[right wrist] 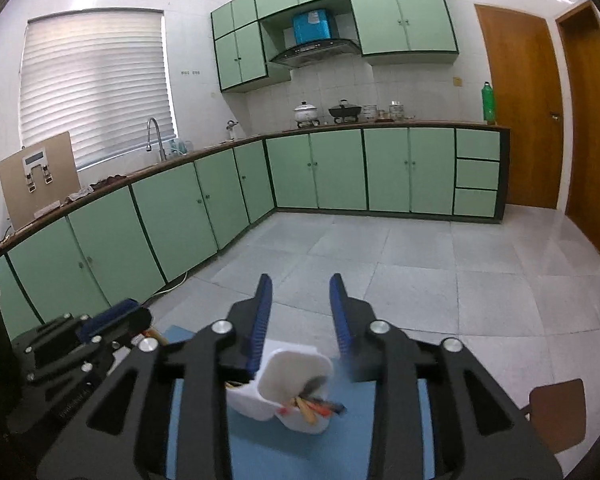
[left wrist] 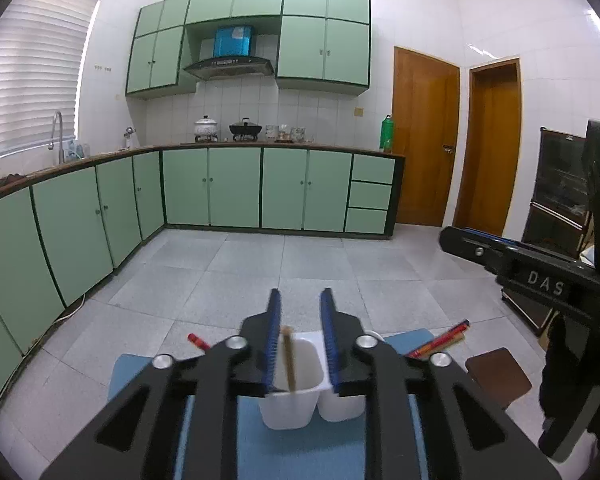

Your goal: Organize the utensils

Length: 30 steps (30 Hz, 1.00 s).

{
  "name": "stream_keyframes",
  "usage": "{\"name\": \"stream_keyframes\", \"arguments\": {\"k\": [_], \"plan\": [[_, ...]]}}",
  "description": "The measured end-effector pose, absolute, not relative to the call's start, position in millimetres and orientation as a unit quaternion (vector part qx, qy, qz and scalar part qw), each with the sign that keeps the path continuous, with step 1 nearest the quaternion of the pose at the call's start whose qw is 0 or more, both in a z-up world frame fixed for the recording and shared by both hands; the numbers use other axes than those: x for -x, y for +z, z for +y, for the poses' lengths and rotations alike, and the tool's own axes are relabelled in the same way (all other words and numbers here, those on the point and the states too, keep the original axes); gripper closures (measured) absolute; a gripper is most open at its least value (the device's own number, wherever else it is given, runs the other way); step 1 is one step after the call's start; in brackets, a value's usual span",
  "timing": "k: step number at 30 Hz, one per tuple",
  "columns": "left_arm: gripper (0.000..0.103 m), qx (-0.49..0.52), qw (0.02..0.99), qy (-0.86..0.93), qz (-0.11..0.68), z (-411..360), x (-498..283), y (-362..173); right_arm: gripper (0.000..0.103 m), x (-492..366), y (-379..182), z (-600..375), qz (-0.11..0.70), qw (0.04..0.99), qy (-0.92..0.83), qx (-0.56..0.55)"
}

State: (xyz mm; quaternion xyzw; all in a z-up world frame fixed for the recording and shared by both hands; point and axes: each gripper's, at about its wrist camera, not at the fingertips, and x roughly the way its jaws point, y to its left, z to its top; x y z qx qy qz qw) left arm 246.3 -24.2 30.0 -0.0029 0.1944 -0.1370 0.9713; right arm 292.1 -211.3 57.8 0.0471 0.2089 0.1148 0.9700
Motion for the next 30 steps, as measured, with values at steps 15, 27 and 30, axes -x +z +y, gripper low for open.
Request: {"name": "stream_keyframes", "arguments": {"k": [15, 27, 30], "plan": [[0.028, 0.013, 0.97, -0.129, 0.207, 0, -136, 10, 0.01, -147, 19, -224, 0.209, 0.974, 0.087, -0.015], [0.019, 0.013, 0.967, -0.122, 0.223, 4, -70, 5, 0.006, -77, 10, -207, 0.222, 0.969, 0.103, -0.022], [0.019, 0.015, 0.968, -0.124, 0.219, 5, -58, 9, 0.006, -69, 14, -202, 0.22, 0.969, 0.109, -0.021]]}}
